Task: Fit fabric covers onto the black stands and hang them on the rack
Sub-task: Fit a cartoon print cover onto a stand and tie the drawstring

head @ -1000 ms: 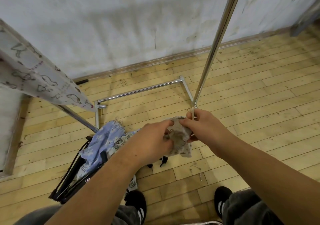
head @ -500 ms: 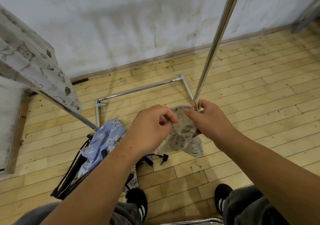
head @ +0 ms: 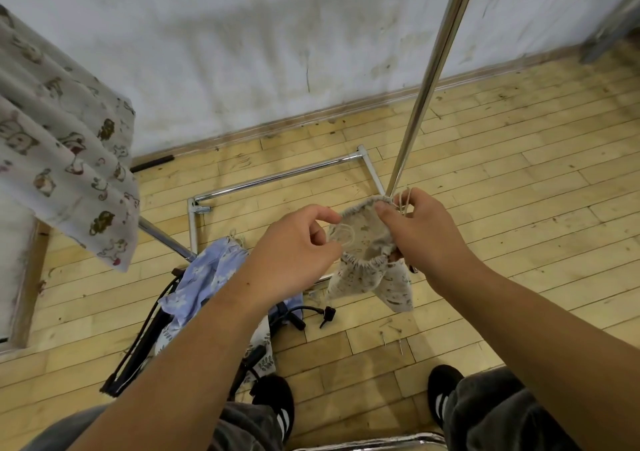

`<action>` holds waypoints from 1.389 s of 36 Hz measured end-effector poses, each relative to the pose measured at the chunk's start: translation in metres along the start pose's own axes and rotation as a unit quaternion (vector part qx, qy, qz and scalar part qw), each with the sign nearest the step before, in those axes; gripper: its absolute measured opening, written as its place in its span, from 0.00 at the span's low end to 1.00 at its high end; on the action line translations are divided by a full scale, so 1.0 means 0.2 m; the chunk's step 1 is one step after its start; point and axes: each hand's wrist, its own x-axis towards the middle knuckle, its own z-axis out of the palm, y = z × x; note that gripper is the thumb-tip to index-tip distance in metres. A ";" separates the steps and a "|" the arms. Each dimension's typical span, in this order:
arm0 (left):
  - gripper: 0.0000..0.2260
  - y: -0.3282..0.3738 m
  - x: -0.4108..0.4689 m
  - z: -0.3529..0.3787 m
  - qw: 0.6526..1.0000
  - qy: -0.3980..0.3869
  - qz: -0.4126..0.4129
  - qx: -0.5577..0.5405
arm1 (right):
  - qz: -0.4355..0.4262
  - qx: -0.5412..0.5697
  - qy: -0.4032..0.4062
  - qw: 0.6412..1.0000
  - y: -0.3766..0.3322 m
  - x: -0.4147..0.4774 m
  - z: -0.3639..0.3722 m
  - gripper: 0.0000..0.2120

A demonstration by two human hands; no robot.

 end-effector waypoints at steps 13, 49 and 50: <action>0.06 -0.05 0.01 0.01 0.996 -0.016 0.029 0.085 | -0.029 0.010 0.026 0.999 0.01 0.01 0.00 0.14; 0.14 -0.10 0.02 -0.09 0.977 -0.001 -0.071 0.201 | -0.018 0.024 0.044 0.999 -0.05 -0.01 -0.02 0.14; 0.13 -0.08 0.01 -0.09 0.986 0.021 -0.040 0.160 | -0.018 0.026 0.035 0.999 -0.04 -0.01 -0.01 0.14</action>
